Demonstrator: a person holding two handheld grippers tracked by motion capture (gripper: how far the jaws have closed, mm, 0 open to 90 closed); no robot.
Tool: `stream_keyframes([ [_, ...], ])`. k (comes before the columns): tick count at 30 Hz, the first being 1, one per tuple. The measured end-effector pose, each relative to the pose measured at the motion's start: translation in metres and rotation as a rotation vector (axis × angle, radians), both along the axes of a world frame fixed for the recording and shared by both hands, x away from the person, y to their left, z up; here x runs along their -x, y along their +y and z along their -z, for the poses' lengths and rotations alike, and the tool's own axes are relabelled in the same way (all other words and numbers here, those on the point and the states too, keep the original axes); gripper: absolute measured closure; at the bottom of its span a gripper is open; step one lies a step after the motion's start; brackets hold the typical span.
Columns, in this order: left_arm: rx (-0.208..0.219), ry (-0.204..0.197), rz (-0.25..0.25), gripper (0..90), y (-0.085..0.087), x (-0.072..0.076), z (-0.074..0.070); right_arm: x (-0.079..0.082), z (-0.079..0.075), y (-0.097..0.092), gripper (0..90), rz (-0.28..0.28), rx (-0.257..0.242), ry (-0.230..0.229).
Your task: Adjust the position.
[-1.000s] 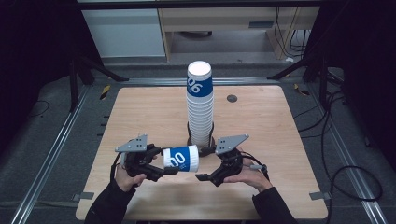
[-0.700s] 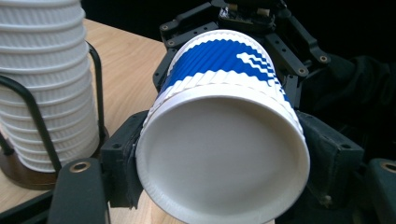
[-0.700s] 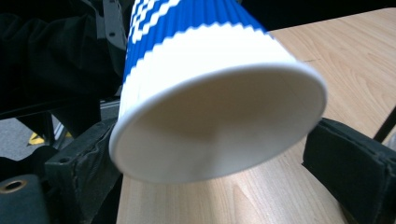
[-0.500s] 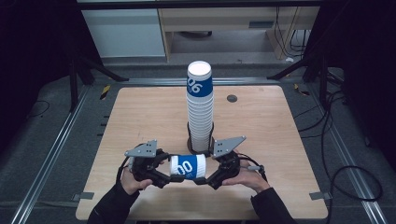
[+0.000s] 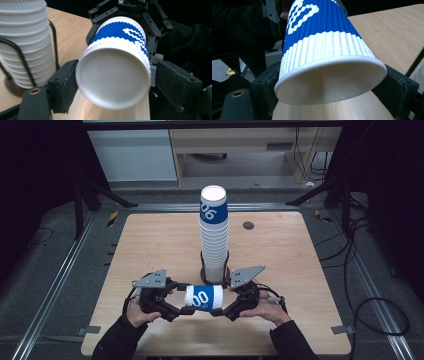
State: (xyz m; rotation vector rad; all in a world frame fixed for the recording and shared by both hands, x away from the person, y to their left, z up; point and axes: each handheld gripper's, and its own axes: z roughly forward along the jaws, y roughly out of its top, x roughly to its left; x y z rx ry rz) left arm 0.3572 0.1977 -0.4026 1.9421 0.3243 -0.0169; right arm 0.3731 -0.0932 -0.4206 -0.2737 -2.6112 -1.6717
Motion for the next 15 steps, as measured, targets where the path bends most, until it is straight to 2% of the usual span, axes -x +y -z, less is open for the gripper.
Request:
stream_keyframes([
  [3, -0.025, -0.002, -0.004, 17.8, 0.005, -0.001, -0.002, 0.000, -0.002, -0.003, 16.0, 0.011, 0.031, -0.017],
  [6, -0.087, -0.003, -0.012, 15.9, 0.005, -0.003, 0.000, -0.001, -0.002, -0.004, 16.0, 0.026, 0.076, -0.033],
  [11, -0.210, -0.014, -0.010, 13.8, -0.004, -0.003, 0.009, 0.000, 0.003, 0.000, 15.9, 0.024, 0.158, -0.045],
  [15, -0.278, -0.013, 0.025, 13.3, -0.014, -0.002, 0.016, 0.001, 0.008, 0.008, 15.8, 0.005, 0.221, -0.059],
])
